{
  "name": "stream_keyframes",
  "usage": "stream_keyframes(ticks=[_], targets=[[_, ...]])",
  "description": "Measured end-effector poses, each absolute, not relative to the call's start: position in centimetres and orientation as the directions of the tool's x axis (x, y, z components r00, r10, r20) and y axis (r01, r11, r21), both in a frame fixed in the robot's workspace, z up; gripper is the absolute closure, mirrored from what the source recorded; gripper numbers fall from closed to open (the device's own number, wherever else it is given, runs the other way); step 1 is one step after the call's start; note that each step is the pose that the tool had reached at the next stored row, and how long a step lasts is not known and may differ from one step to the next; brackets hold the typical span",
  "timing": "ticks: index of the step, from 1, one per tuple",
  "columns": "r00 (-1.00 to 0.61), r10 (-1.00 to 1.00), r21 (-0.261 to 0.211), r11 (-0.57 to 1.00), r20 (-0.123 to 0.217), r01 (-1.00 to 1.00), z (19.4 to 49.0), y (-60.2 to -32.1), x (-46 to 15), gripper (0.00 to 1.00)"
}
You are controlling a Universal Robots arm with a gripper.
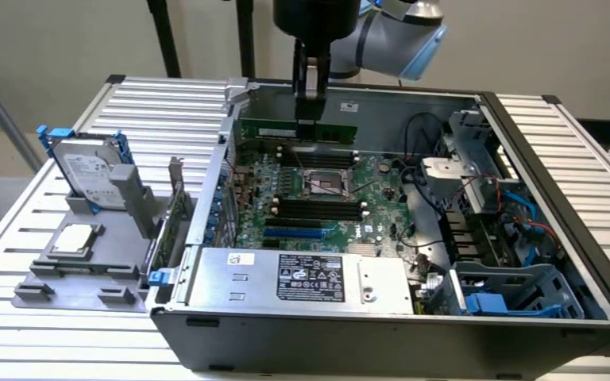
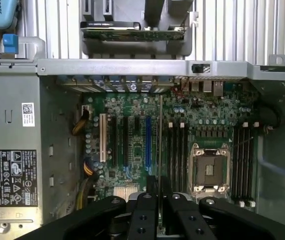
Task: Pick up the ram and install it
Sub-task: 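Pick up the ram and move it above insertion slot, then insert the ram into the slot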
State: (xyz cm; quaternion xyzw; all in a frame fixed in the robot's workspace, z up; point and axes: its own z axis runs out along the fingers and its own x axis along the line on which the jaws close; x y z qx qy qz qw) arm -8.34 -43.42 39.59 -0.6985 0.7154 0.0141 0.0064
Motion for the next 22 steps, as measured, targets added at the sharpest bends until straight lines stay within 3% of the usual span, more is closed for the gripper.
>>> stream_keyframes(ticks=[12, 22], targets=[[-0.024, -0.999, 0.011, 0.024, -0.029, -1.0, 37.4, -40.0, -5.4, 0.86], [-0.024, -0.999, 0.012, 0.024, -0.029, -1.0, 37.0, -39.9, -3.2, 0.86]])
